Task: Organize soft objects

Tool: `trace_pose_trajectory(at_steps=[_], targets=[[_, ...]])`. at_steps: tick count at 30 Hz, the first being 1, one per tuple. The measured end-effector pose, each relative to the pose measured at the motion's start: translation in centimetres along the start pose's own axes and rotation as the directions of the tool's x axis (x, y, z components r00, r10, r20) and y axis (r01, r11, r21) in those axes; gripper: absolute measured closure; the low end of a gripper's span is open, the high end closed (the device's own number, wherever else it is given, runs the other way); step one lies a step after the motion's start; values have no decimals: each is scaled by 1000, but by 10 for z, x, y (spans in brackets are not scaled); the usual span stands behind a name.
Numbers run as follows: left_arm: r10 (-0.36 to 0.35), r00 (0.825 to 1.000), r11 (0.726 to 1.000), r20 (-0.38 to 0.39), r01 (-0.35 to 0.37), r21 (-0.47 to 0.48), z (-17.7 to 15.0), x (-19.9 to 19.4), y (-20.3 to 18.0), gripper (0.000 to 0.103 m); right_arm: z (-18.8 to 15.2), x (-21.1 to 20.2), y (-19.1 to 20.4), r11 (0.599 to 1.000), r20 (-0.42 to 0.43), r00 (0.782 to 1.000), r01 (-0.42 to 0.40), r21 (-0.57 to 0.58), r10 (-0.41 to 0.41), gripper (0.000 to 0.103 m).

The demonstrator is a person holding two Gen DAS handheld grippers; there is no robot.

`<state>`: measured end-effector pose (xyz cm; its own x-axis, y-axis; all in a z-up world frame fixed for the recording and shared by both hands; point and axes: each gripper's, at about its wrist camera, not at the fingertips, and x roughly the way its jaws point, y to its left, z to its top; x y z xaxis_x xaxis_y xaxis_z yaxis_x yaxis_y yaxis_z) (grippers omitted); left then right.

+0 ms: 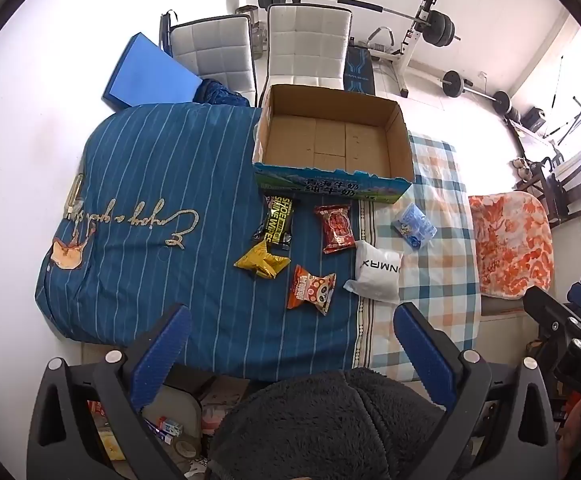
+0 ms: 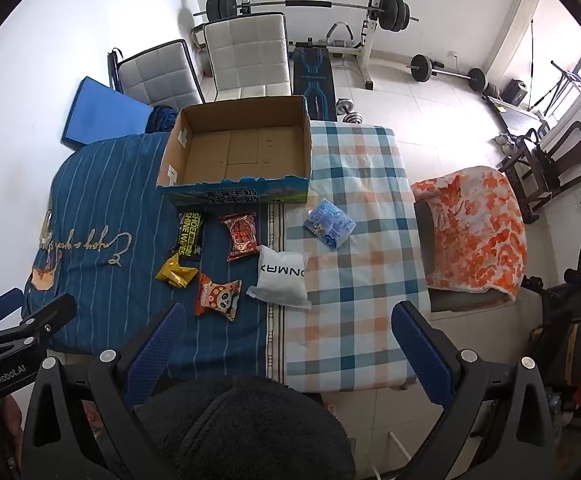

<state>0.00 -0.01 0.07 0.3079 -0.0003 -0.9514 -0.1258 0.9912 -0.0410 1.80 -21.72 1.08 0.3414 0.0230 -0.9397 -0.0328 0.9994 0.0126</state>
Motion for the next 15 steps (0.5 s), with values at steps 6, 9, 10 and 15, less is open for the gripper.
trace_pose_trajectory(at_steps=[6, 9, 10, 15], targets=[[3, 999, 1000, 36, -3, -4, 0, -5, -4, 0, -4, -1, -4, 1000, 9, 1000, 17, -8, -17, 0], [3, 998, 1000, 55, -3, 1, -3, -8, -8, 0, 2, -1, -3, 1000, 9, 1000, 18, -9, -18, 0], [1, 999, 1000, 36, 0, -3, -2, -3, -3, 0, 3, -1, -1, 1000, 6, 1000, 17, -12, -17, 0], [-7, 999, 1000, 37, 8, -6, 4, -8, 1, 0, 4, -4, -5, 1000, 17, 1000, 3, -5, -3, 0]])
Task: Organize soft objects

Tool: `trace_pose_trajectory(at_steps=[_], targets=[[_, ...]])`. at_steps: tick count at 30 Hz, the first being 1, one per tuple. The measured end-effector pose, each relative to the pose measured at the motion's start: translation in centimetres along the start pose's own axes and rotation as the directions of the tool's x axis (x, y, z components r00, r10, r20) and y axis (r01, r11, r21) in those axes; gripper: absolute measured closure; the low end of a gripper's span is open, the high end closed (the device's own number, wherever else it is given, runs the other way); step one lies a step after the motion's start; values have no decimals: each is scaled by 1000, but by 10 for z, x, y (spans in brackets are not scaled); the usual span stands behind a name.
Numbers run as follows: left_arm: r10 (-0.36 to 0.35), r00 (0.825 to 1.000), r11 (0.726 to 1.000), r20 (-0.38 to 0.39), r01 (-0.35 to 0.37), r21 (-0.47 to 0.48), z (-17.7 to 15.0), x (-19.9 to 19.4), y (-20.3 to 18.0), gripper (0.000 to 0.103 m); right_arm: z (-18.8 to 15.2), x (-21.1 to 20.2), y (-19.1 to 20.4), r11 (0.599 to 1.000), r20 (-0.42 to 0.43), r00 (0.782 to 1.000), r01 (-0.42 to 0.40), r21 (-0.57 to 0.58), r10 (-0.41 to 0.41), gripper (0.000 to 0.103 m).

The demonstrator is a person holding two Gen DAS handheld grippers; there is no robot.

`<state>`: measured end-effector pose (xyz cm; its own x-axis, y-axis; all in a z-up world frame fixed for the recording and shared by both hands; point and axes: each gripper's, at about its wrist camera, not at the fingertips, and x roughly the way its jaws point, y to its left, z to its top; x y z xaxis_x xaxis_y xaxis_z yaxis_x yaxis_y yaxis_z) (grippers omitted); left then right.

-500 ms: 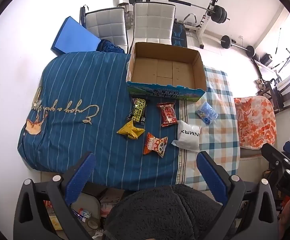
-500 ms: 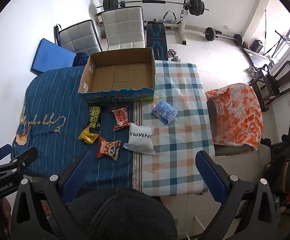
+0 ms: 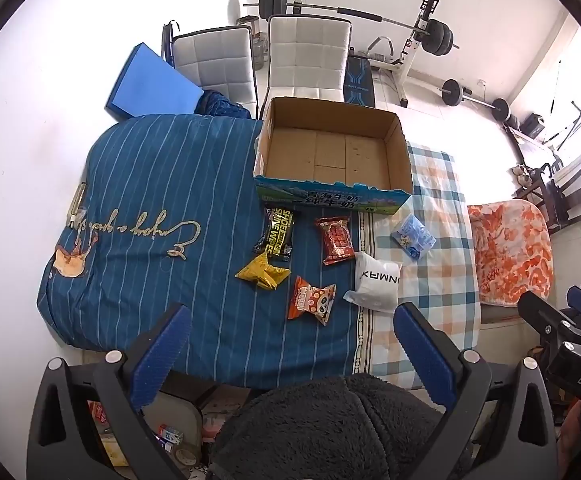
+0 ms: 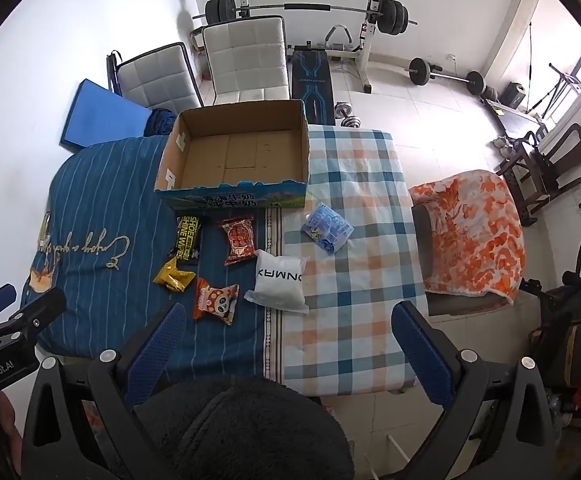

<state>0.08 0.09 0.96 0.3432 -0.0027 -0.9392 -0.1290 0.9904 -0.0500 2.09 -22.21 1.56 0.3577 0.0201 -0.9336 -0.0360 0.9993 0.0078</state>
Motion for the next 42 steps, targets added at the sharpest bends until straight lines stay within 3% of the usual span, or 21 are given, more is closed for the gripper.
trace_pose_trajectory(at_steps=[42], targets=[[-15, 1000, 1000, 10, 15, 4, -10, -11, 0, 0, -14, -17, 9, 999, 37, 999, 20, -28, -19, 0]])
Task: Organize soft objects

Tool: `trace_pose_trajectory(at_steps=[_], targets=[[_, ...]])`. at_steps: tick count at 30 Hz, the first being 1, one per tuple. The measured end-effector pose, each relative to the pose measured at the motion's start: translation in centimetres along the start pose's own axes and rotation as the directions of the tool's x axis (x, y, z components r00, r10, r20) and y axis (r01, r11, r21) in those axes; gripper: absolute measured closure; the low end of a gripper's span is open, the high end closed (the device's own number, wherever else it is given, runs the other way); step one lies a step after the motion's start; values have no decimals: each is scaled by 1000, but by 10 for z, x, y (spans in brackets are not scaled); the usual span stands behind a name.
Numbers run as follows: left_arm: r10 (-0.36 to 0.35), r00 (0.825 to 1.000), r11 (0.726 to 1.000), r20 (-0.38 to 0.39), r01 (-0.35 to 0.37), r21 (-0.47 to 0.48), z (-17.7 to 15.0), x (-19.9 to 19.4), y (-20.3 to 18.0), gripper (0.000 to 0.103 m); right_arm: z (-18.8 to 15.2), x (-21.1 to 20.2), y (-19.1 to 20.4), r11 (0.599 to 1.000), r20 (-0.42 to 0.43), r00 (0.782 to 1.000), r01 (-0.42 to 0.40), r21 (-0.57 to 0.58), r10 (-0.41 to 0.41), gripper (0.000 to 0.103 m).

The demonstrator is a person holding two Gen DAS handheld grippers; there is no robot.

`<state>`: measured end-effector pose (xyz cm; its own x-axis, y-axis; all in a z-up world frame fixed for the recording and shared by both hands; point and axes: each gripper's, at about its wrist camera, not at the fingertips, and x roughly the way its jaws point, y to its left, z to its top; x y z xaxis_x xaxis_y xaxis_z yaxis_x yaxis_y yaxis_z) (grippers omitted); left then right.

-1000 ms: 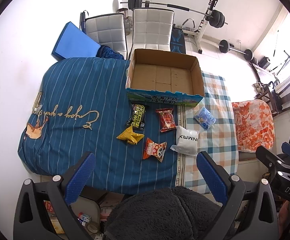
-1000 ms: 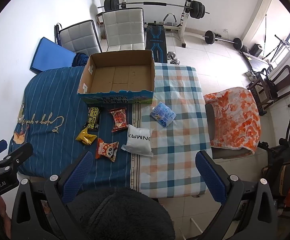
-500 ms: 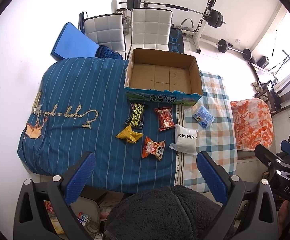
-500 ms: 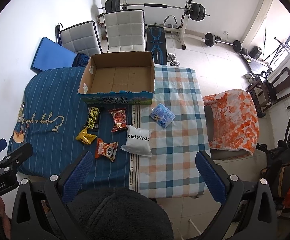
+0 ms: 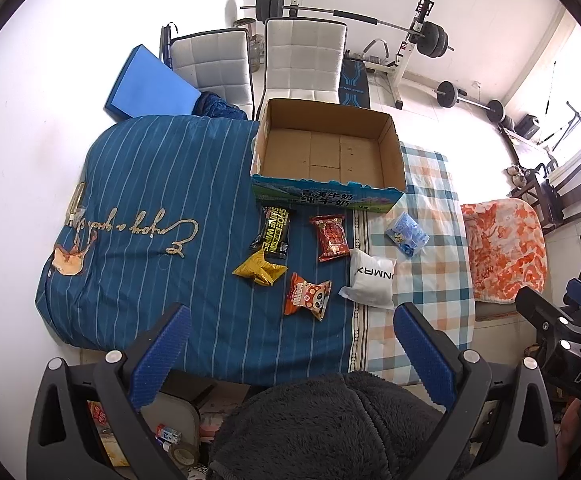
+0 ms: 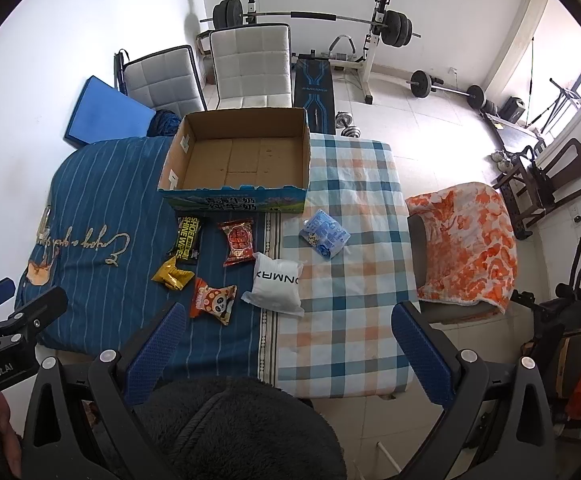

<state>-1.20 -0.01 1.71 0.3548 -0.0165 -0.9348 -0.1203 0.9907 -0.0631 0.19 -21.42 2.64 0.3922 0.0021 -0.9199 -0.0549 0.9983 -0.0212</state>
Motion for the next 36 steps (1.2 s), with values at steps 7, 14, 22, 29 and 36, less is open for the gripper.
trace_pose_trajectory(at_steps=[7, 14, 22, 29, 36], targets=[[-5, 1000, 1000, -1, 5, 2, 2, 0, 1, 0, 1, -6, 2, 1000, 5, 1000, 1, -16, -1, 0], [-9, 1000, 1000, 2, 9, -3, 0, 0, -1, 0, 1, -9, -1, 1000, 18, 1000, 2, -22, -1, 0], [-9, 1000, 1000, 4, 9, -4, -2, -1, -1, 0, -1, -11, -2, 1000, 17, 1000, -6, -26, 6, 0], [-10, 1000, 1000, 5, 10, -8, -4, 0, -2, 0, -2, -11, -3, 999, 17, 1000, -16, -30, 16, 0], [-12, 1000, 1000, -2, 12, -11, -5, 0, -5, 0, -2, -6, -6, 999, 4, 1000, -30, -23, 30, 0]])
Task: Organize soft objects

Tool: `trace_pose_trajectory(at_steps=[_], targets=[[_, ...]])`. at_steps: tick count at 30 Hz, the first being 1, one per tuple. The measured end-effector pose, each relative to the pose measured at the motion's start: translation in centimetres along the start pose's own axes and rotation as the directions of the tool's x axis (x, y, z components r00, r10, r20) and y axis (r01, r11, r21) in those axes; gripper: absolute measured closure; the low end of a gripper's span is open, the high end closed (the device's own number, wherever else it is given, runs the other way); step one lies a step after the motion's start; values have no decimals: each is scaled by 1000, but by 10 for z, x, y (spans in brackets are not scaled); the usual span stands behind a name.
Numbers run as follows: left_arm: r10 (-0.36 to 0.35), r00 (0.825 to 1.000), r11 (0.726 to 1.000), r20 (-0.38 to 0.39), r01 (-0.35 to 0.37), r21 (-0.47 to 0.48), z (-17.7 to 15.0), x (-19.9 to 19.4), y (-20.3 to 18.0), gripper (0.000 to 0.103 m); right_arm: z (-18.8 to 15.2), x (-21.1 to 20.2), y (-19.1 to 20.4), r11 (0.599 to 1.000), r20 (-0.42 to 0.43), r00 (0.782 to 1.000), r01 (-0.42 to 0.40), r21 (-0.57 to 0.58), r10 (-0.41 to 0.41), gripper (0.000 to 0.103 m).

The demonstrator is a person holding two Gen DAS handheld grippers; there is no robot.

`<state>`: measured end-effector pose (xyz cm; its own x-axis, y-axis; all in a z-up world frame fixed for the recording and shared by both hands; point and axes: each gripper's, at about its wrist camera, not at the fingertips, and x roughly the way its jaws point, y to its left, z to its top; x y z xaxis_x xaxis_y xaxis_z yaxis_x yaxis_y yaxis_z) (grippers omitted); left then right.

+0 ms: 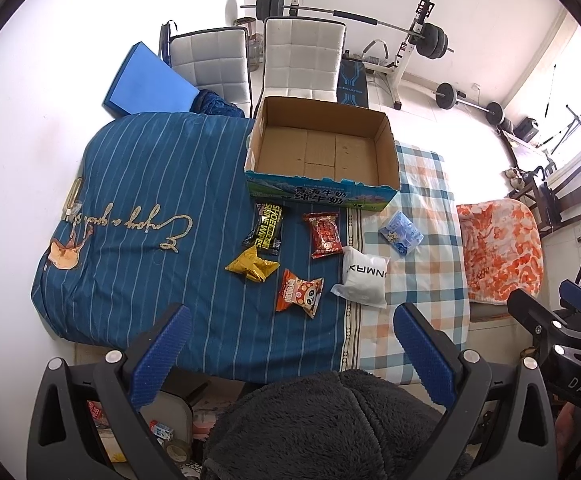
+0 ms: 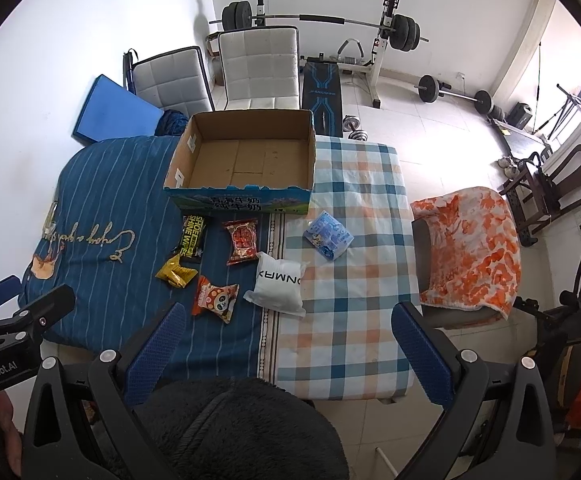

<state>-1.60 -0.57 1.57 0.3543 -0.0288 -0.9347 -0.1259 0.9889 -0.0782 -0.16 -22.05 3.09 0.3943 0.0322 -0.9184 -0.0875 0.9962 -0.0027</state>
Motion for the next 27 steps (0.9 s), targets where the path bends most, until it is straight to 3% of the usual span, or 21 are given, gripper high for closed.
trace_pose_trajectory(at_steps=[8, 12, 15, 20, 22, 27], targets=[[18, 1000, 1000, -25, -18, -9, 5, 26, -1, 0, 6, 30, -13, 1000, -29, 1000, 4, 16, -4, 0], [69, 995, 997, -71, -71, -24, 8, 72, 6, 0, 14, 88, -22, 999, -129, 992, 10, 31, -6, 0], [100, 983, 993, -157, -107, -42, 7, 124, 15, 0, 16, 146, -19, 1000, -210, 978, 3, 17, 1, 0], [44, 937, 978, -346, -112, -177, -8, 220, 40, 0, 11, 262, -10, 999, -371, 928, -21, 33, 32, 0], [30, 915, 967, -403, -129, -221, -15, 252, 48, 0, 5, 313, -9, 994, -443, 893, -38, 103, 80, 0], [-17, 874, 938, -486, -155, -311, -29, 312, 54, 0, -9, 407, -3, 982, -535, 839, -1, 190, 105, 0]])
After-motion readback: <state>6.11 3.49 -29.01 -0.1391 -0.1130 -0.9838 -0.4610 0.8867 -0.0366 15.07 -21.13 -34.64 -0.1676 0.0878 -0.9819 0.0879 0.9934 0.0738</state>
